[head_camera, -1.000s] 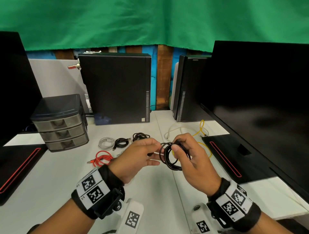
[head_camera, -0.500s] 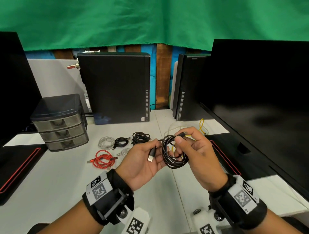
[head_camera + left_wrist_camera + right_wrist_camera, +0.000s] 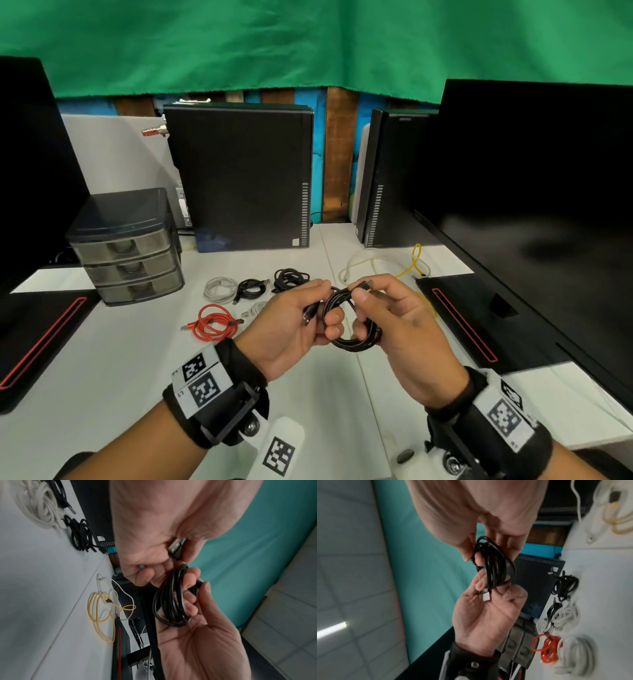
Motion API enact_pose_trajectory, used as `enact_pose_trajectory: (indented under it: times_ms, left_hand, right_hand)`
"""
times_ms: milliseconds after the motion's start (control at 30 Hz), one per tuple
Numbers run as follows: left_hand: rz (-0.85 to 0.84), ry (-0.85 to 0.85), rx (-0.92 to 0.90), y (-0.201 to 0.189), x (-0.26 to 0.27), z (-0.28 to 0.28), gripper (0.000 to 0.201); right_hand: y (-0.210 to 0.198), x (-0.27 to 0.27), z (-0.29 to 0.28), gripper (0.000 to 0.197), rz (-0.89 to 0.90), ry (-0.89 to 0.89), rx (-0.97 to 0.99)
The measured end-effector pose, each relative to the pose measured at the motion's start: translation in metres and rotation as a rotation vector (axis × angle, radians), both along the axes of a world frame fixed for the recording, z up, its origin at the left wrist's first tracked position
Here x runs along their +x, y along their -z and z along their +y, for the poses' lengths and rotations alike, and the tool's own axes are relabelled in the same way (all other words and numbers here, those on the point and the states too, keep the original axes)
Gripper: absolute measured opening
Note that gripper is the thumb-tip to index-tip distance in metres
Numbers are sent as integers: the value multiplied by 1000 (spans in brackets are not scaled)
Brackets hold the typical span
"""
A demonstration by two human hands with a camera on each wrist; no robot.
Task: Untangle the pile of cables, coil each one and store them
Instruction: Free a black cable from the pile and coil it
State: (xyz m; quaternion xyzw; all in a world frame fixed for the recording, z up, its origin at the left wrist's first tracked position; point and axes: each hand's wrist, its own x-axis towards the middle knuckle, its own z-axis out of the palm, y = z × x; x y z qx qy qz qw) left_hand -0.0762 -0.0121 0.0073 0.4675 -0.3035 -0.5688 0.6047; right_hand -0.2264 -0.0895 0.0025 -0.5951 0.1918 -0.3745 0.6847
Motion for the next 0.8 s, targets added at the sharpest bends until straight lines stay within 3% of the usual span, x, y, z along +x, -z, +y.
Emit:
enact_pose_trajectory:
  times_ms: [67, 200, 433, 600, 733, 800]
  left_hand:
    - [-54, 18, 6, -2, 0, 2, 26]
    - [-154, 39, 6, -7, 4, 4, 25]
    - [-403, 25, 20, -8, -2, 4, 26]
    - [-274, -24, 53, -5, -17, 6, 26]
    - [-66, 91, 88, -2, -16, 9, 18]
    - [-35, 68, 67, 2, -17, 8, 12]
  right_hand:
    - [1, -1, 1, 6, 46, 71, -132]
    - [1, -1, 4, 8, 98, 113, -288]
    - [4, -1, 2, 15, 226, 33, -438]
    - [18, -5, 1, 20, 376, 175, -771]
    - [26, -8, -6, 20, 363, 197, -779]
    - [22, -7, -6, 21, 339, 193, -732]
